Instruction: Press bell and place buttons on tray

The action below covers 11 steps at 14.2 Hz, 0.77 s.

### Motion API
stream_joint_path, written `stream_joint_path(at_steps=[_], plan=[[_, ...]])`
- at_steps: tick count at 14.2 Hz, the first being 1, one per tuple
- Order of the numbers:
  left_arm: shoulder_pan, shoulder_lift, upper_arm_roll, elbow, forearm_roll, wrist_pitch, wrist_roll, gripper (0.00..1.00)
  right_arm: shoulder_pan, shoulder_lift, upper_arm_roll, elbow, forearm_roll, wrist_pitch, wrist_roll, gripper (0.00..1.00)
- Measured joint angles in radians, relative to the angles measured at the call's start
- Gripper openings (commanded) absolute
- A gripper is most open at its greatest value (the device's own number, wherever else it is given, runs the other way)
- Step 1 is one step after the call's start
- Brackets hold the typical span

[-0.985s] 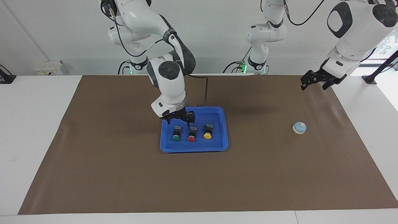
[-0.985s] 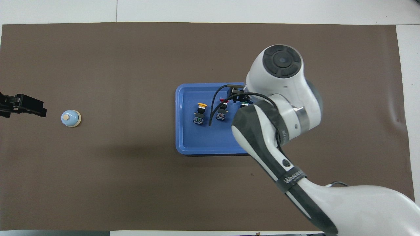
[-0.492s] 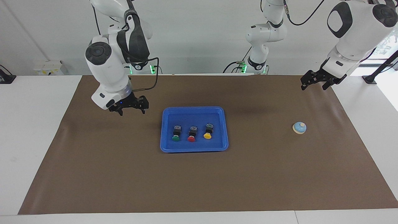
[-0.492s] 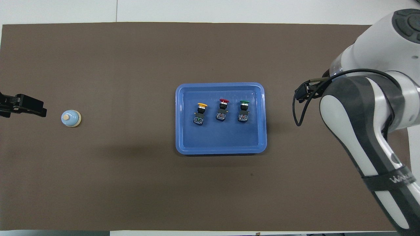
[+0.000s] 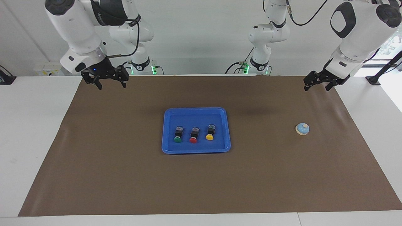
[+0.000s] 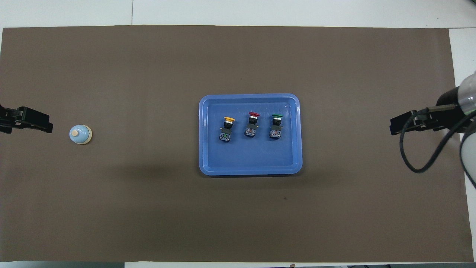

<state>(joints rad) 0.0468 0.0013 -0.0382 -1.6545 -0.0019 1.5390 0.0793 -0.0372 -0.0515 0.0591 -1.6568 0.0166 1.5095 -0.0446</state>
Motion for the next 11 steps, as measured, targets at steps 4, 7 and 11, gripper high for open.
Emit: stream_joint_path(at_steps=[4,7,11], plan=[[0.000,0.000,0.000,0.000,0.000,0.000,0.000,1.00,-0.023,-0.010,0.002,0.003,0.000,-0.006,-0.021,1.00],[0.000,0.000,0.000,0.000,0.000,0.000,0.000,1.00,-0.024,-0.005,0.006,0.003,0.000,-0.005,-0.021,1.00],[0.000,0.000,0.000,0.000,0.000,0.000,0.000,1.00,-0.064,-0.004,0.036,0.003,0.000,-0.005,-0.021,1.00]])
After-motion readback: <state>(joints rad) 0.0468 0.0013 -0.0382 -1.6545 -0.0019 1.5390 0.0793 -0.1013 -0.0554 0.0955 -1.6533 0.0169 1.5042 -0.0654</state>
